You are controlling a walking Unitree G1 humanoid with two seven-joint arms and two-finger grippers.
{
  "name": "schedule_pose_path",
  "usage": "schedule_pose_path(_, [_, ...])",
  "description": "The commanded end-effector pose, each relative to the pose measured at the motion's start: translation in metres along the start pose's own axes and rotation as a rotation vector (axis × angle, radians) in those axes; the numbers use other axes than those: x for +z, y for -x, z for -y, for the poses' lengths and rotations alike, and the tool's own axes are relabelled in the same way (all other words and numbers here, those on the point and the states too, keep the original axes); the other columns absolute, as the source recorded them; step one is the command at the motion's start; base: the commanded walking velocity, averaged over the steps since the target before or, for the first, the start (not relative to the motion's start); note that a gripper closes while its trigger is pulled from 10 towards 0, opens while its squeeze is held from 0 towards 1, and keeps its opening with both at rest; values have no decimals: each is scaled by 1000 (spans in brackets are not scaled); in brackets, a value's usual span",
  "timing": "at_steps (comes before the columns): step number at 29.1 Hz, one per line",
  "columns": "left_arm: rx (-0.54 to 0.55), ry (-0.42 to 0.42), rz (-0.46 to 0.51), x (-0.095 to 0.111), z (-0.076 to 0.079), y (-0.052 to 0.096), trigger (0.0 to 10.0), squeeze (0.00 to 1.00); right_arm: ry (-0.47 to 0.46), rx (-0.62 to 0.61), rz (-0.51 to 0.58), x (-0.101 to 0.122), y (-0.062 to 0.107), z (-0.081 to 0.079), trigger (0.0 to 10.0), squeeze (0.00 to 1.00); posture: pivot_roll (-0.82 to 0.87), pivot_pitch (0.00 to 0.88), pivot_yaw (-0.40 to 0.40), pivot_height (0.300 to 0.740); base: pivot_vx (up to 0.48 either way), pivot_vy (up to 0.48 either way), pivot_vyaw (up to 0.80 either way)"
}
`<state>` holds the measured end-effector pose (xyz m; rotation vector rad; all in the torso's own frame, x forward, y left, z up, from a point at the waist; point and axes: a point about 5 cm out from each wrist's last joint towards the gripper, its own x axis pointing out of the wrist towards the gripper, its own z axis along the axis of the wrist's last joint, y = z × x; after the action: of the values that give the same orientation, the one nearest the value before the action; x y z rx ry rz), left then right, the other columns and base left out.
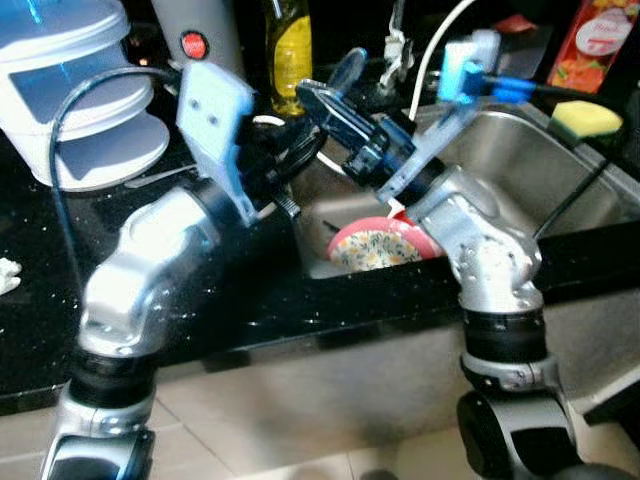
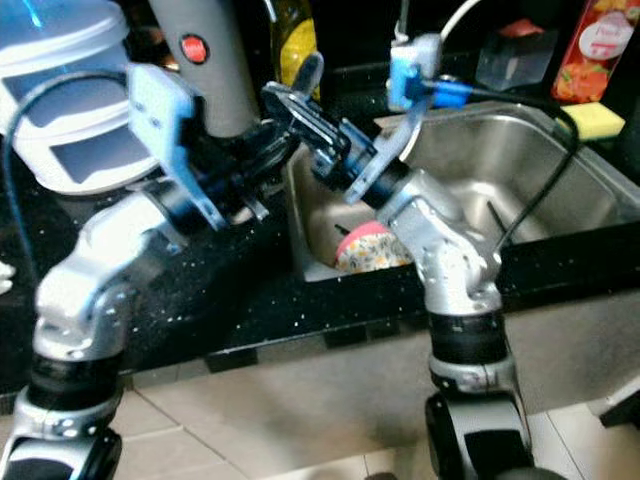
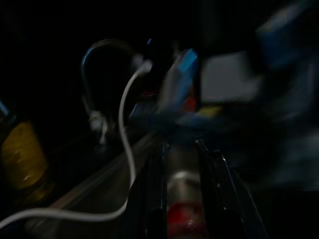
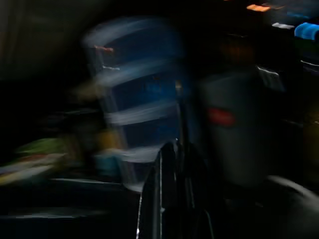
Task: Kitchen organization
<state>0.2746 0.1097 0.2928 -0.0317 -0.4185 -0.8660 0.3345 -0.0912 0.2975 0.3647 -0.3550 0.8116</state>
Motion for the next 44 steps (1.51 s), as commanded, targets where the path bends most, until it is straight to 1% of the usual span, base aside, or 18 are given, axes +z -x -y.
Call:
schedule_pose_path(1, [-19,15,5,2,2,5,10000,0,20,-107,-9,-5,-4,11,0,0,-94,0,44,740,0,0,0])
schedule_pose_path(3, [20,30,-27,-3,-2,8,10000,0,47,-228,-29,-11,-5,27,0,0,-88,0,42,740,0,0,0])
schedule_pose_path(5, [91,17,-135,-18,-11,8,10000,0,81,-322,-60,-17,-5,40,6431,0,-79,0,38,740,0,0,0])
schedule_pose_path(7, [110,11,-176,-23,-14,8,10000,0,95,-345,-70,-19,-5,43,6431,0,-79,0,38,740,0,0,0])
schedule_pose_path(8, [159,5,-242,-32,-21,8,10000,0,112,-379,-84,-21,-5,48,10000,0,-76,0,36,740,0,0,0])
schedule_pose_path(9, [213,5,-309,-41,-28,8,10000,0,132,-414,-94,-24,-5,52,10000,0,-76,0,36,740,0,0,0])
schedule_pose_path(14, [342,87,-403,-52,-53,1,10000,0,211,-572,-125,-33,0,78,10000,0,-84,0,52,740,0,0,0])
schedule_pose_path(17, [344,104,-423,-55,-55,-4,10000,0,234,-619,-133,-36,2,85,10000,0,-87,0,56,740,0,0,0])
schedule_pose_path(21, [354,174,-535,-72,-56,-17,10000,0,322,-695,-244,-56,9,98,10000,0,-81,0,61,740,0,0,0])
schedule_pose_path(23, [344,208,-560,-75,-56,-21,10000,0,340,-702,-273,-62,11,99,10000,0,-75,0,67,740,0,0,0])
schedule_pose_path(25, [256,284,-617,-80,-53,-33,10000,0,349,-707,-344,-78,17,98,10000,0,-71,0,80,740,0,0,0])
schedule_pose_path(32, [196,269,-696,-87,-65,-45,10000,0,370,-722,-413,-99,24,96,10000,0,-94,0,133,740,0,0,0])
schedule_pose_path(33, [183,260,-707,-87,-66,-46,10000,0,367,-710,-422,-103,25,94,10000,1000,-103,9,145,740,0,0,0])
schedule_pose_path(36, [178,223,-730,-90,-64,-48,10000,0,383,-641,-362,-100,17,88,10000,1000,-105,23,151,740,0,0,0])
schedule_pose_path(37, [192,218,-729,-91,-65,-48,10000,0,377,-619,-322,-95,13,86,10000,78,-105,24,151,740,0,0,0])
schedule_pose_path(39, [200,216,-728,-91,-65,-47,10000,0,374,-606,-296,-92,11,85,10000,78,-105,24,151,740,0,0,0])
schedule_pose_path(40, [219,211,-727,-90,-67,-46,10000,0,368,-601,-256,-86,8,85,10000,0,-109,29,150,740,0,0,0])
schedule_pose_path(44, [269,193,-709,-87,-71,-44,10000,0,378,-585,-128,-61,-4,82,10000,0,-106,29,146,740,0,0,0])
